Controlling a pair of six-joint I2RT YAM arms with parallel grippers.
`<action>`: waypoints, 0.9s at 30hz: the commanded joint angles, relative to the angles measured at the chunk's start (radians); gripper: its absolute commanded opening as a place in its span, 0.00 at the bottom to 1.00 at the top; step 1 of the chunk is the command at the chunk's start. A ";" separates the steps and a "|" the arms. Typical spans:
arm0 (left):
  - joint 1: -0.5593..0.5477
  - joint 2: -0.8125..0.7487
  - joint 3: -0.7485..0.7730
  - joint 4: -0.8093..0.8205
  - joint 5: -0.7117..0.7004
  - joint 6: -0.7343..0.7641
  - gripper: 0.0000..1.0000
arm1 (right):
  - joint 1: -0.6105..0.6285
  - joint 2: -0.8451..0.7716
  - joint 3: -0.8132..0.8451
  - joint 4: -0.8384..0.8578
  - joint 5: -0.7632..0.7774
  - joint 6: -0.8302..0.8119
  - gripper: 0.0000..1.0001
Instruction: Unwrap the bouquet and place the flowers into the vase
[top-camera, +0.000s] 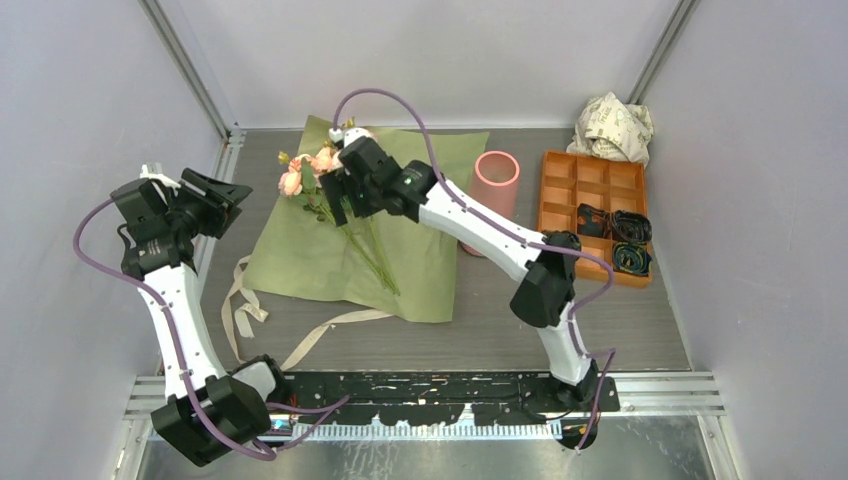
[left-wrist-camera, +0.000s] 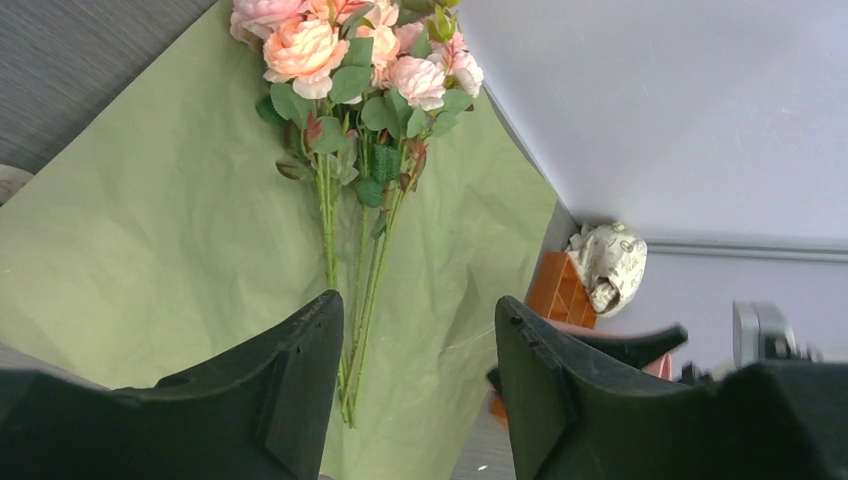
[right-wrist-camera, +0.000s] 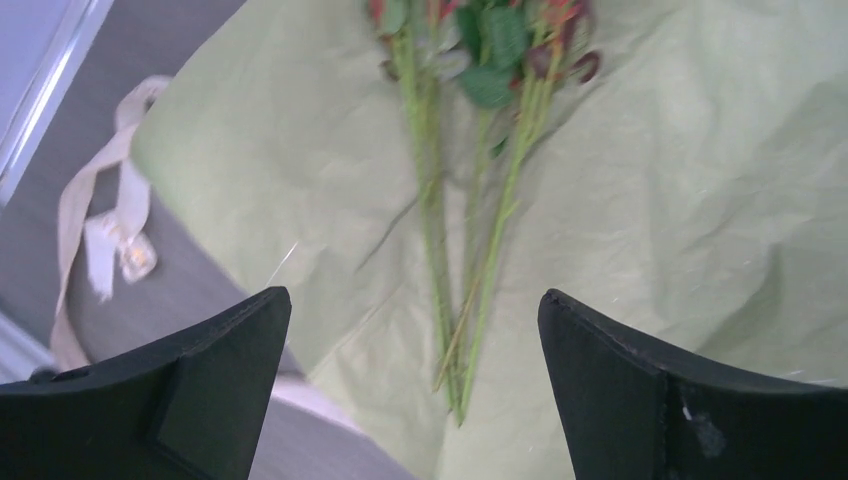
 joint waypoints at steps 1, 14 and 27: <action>0.007 -0.025 -0.016 0.118 0.057 0.000 0.59 | -0.110 0.150 0.180 -0.147 0.020 0.036 0.99; 0.006 0.001 -0.080 0.206 0.167 -0.012 0.60 | -0.179 0.387 0.316 -0.138 -0.243 0.097 0.84; 0.005 0.023 -0.132 0.254 0.173 -0.035 0.59 | -0.168 0.420 0.158 -0.002 -0.407 0.164 0.75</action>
